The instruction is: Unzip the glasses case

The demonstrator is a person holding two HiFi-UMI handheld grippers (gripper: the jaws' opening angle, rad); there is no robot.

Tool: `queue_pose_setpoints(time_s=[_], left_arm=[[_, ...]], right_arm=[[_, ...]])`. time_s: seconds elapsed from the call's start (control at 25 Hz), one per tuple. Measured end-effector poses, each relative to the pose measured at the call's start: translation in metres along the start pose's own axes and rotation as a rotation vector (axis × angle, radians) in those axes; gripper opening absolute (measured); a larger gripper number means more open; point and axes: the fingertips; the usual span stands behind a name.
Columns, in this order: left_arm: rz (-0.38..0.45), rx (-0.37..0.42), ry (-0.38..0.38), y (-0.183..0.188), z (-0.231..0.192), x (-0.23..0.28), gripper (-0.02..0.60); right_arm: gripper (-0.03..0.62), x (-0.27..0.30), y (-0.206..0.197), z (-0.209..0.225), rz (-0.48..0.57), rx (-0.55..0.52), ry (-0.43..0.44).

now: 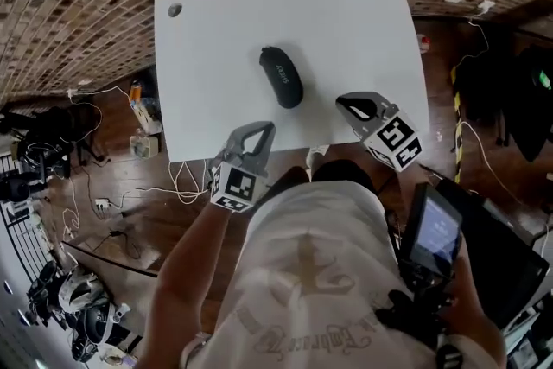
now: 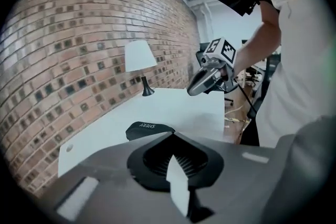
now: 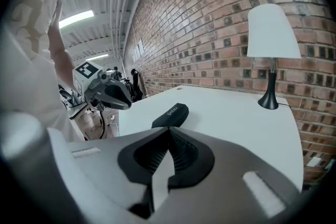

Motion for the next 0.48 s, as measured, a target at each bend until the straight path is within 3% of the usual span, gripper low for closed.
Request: queue_pose_setpoints(time_s=[0.24, 0.48], left_arm=[[0.094, -0.173, 0.065, 0.006, 0.026, -0.048, 0.005], [0.170, -0.289, 0.107, 0.007, 0.064, -0.091, 0.005]], right_arm=[[0.006, -0.021, 0.008, -0.051, 0.016, -0.025, -0.006], [0.006, -0.044, 0.010, -0.106, 0.022, -0.056, -0.007]])
Point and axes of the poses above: the fingertips, and each gripper's own axes: x forward along the fingers, z to its right, y out of its top, and after that the axes turned 5 degrees about y, right-handed
